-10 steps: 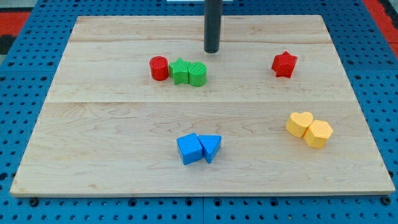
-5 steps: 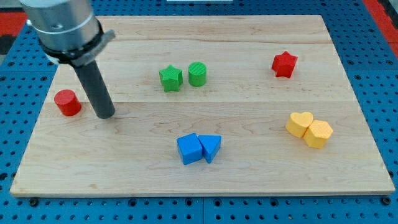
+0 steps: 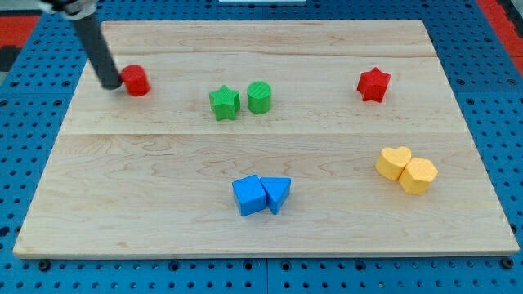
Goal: Move the red circle into the red star
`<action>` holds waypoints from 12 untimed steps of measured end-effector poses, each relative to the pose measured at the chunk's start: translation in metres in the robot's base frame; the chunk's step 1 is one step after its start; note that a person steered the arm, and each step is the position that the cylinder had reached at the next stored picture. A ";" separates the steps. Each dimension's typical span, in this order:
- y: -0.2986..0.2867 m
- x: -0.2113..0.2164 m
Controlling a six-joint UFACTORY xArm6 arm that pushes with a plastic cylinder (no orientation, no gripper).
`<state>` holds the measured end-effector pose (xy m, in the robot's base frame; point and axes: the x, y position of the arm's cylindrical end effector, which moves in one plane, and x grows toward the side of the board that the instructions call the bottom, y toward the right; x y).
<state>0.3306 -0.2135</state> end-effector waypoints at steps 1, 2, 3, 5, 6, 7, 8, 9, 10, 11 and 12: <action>0.080 -0.030; 0.139 -0.027; 0.083 -0.016; 0.125 0.008; 0.129 0.038; 0.168 0.023; 0.123 0.022; 0.101 0.018; 0.101 0.013; 0.101 0.013; 0.101 0.013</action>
<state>0.3440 -0.1127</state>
